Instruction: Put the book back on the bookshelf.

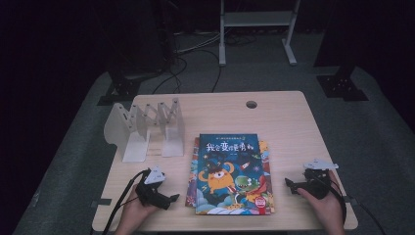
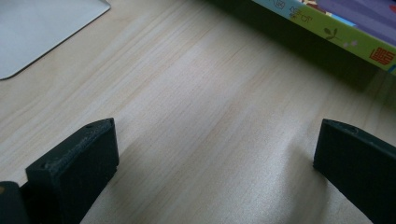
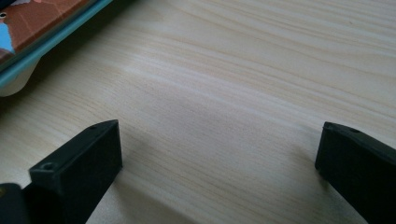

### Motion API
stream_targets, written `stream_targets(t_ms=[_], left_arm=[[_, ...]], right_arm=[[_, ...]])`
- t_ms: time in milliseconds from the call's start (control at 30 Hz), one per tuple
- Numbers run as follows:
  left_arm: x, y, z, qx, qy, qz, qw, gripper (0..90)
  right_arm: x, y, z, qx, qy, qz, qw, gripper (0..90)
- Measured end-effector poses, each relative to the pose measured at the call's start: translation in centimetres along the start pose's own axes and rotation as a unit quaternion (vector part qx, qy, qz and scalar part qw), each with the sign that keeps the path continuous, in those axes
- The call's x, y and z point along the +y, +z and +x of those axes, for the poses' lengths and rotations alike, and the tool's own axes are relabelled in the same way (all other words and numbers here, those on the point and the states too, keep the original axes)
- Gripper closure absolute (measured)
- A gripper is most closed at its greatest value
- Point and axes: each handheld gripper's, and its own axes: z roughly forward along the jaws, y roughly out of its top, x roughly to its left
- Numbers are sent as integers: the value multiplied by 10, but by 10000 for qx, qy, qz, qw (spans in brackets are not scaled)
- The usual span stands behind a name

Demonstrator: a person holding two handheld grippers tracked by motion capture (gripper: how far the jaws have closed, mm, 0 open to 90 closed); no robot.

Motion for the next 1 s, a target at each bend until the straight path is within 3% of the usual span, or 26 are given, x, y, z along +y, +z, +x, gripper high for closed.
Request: stream_targets(t_ms=[267, 533, 600, 633, 700, 800, 1000], left_arm=[[0, -2, 4, -95, -20, -35, 9999, 0], [13, -20, 2, -256, -103, -433, 9987, 0], [18, -22, 2, -319, -101, -484, 9983, 0], [20, -22, 1, -332, -77, -481, 9983, 0], [23, -21, 0, -349, -45, -481, 9982, 0], [33, -17, -5, -395, 21, -470, 9981, 0], [46, -5, -17, -451, 315, -358, 9978, 0]], right_arm=[[0, 0, 0, -4, 0, 5, 10000, 0], [0, 0, 0, 5, -21, 14, 10000, 5], [1, -2, 0, 24, -11, -18, 10000, 111], [2, -4, 0, 74, 20, -71, 9999, 161], [3, -5, -2, 179, 217, -44, 9996, 154], [7, -10, -1, 212, 281, -148, 9993, 192], [24, -19, 8, 348, 110, -322, 9988, 176]])
